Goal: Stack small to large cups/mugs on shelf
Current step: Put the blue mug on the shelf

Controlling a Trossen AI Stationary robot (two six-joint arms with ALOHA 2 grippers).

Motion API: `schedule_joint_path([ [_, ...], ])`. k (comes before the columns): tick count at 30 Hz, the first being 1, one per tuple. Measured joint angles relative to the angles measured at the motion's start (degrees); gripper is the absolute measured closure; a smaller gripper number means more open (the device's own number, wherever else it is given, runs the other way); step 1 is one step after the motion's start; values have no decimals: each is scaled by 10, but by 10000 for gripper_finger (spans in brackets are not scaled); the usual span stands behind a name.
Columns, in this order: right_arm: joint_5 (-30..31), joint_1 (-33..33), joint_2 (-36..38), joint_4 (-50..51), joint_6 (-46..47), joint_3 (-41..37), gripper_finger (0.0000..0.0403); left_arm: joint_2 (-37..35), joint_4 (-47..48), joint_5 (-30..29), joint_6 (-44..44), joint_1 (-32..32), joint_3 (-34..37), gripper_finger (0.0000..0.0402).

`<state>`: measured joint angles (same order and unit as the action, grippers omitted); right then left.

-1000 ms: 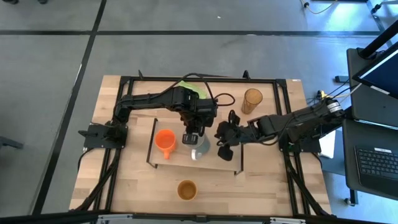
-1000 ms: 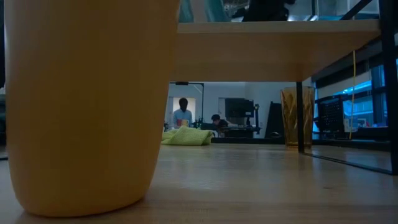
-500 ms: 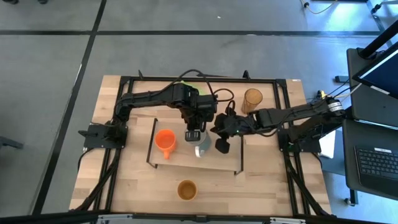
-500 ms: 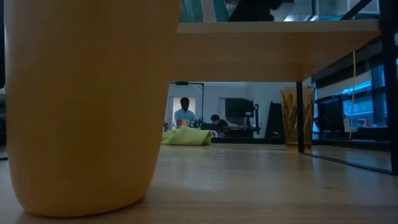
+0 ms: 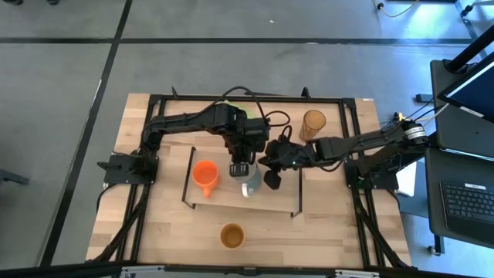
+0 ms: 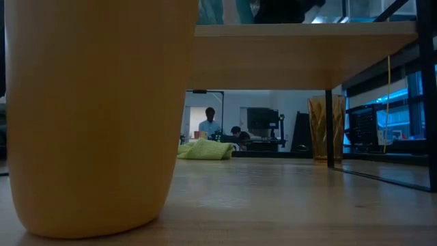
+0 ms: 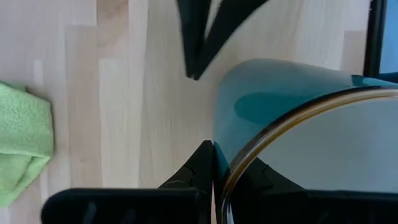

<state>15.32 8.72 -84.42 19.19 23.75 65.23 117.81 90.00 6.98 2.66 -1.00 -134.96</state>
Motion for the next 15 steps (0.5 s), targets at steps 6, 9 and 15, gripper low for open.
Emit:
schedule_joint_path([
  [6, 1, -1, 0, -2, 0, 0, 401, -6, 0, -7, 6, 0, 0, 383],
  [9, 0, -1, 0, 1, -1, 0, 401, -8, 0, -18, 12, 0, 0, 383],
  [15, 0, -6, 0, 11, -4, 0, 400, -20, 1, -13, 28, 1, 0, 383],
])
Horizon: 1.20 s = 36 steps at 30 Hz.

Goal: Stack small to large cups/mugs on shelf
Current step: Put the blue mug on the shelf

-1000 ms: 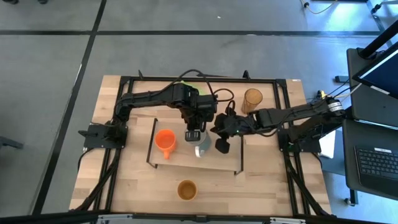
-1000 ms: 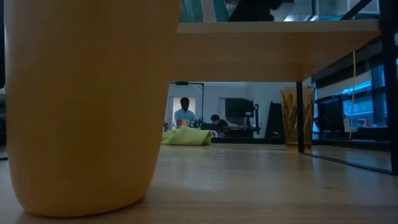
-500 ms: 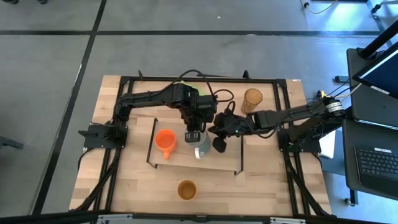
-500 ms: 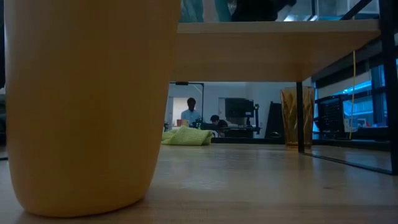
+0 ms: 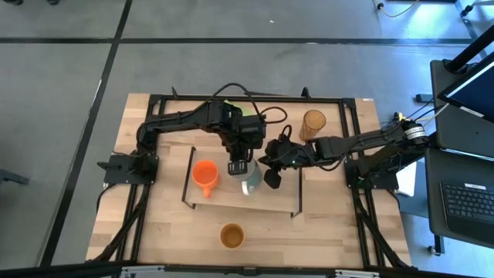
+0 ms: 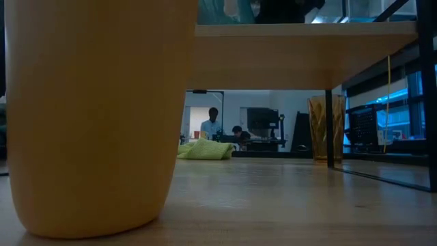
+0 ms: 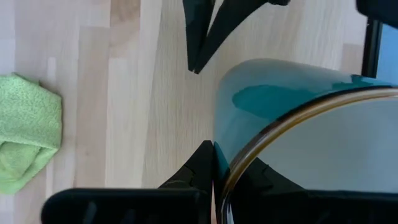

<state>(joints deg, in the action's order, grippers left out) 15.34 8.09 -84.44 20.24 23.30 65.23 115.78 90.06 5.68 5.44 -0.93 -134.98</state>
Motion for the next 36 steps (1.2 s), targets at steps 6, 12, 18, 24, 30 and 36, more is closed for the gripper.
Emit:
schedule_joint_path([
  [6, -4, -7, 0, 0, 0, 0, 400, -5, 0, -3, 4, 3, 0, 383],
  [12, -20, -7, 0, -12, 10, 0, 400, -8, 0, -5, -3, 6, 0, 383],
  [18, -24, 3, 0, -14, 22, 0, 400, -8, 0, -3, -11, 3, 0, 383],
  [24, -32, 12, 0, -16, 34, 0, 400, -7, 1, -2, -14, 0, 36, 383],
  [30, -31, 12, 0, -15, 34, 0, 400, -8, -3, -2, -13, -1, 55, 382],
  [36, -46, 12, 0, -3, 34, 0, 400, -14, 1, -2, -14, -4, 56, 382],
])
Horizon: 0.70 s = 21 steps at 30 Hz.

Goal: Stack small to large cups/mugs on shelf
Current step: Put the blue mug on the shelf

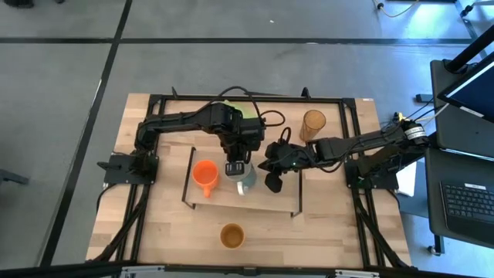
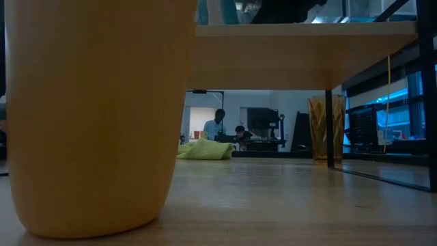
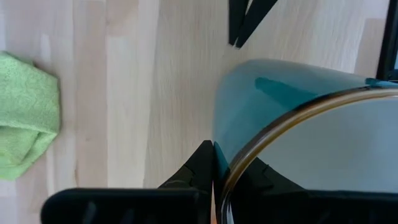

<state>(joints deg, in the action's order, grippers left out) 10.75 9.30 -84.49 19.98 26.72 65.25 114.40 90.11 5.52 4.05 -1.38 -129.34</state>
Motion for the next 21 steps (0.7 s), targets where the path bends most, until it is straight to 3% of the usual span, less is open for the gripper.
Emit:
schedule_joint_path([
  [21, -2, -13, 0, -46, 2, 0, 400, -10, -1, 2, 2, -6, 0, 382],
])
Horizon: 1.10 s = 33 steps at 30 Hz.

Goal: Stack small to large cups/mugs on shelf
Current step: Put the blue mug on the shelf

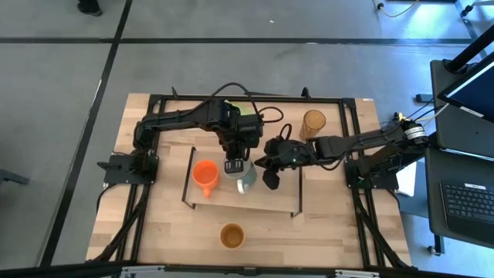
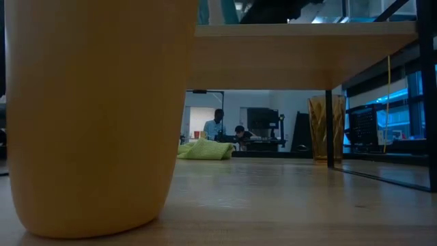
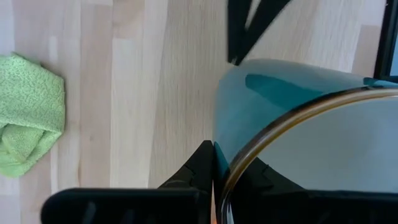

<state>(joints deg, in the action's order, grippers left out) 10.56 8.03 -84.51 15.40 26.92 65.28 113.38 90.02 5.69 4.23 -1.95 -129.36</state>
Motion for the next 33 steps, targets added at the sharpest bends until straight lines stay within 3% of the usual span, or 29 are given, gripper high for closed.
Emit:
schedule_joint_path([
  [33, -17, -3, -31, -22, -1, 0, 400, 0, -2, 2, 7, 1, 0, 357],
])
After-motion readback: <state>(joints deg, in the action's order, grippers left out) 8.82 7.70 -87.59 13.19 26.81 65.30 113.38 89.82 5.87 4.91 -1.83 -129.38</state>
